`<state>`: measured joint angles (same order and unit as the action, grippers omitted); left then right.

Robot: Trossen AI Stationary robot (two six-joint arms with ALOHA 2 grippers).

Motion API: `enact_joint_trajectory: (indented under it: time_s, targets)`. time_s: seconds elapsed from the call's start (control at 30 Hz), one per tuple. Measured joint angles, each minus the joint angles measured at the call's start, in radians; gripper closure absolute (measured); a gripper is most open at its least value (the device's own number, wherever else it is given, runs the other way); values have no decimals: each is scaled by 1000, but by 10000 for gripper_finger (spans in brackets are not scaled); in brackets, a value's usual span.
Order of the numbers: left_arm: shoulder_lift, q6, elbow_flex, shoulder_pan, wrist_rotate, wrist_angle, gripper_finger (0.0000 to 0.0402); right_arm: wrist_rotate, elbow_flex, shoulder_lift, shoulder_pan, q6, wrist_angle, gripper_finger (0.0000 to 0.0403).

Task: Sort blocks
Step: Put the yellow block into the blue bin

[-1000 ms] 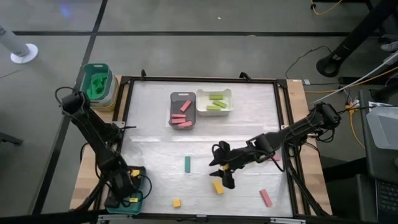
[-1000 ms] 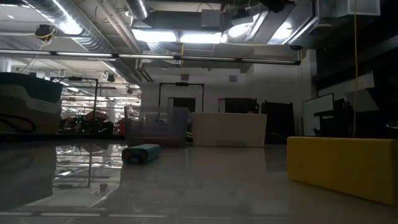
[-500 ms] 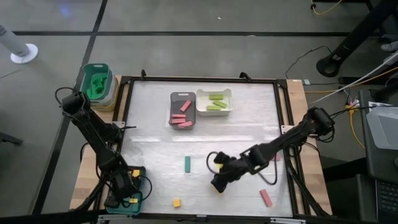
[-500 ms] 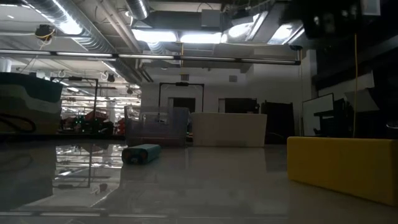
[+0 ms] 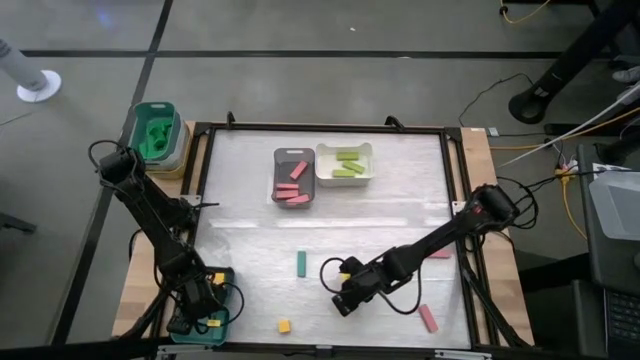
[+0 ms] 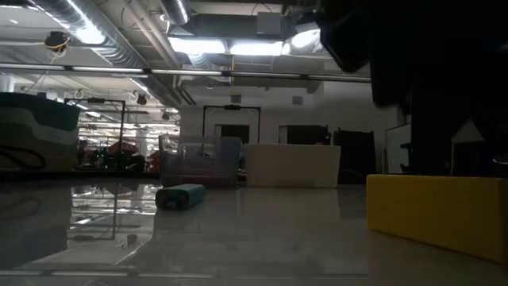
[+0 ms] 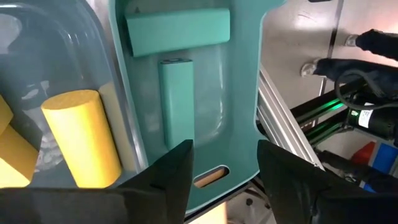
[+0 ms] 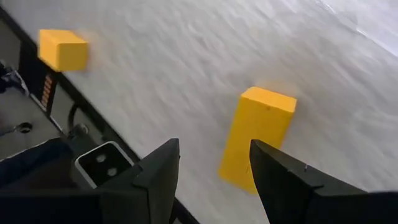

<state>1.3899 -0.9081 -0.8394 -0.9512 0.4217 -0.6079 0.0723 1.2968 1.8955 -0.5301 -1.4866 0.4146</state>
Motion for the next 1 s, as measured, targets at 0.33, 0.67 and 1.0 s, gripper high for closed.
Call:
enact_joint_trajectory:
  time_s: [0.33, 0.67, 1.0]
  targets:
    - [0, 2, 0, 0, 0, 0, 235, 4, 11, 9, 0, -9, -7, 205]
    - [0, 42, 0, 0, 0, 0, 235, 15, 72, 9, 0, -36, 166, 205]
    - [0, 52, 0, 1, 0, 0, 235, -14, 72, 21, 0, -85, 159, 205]
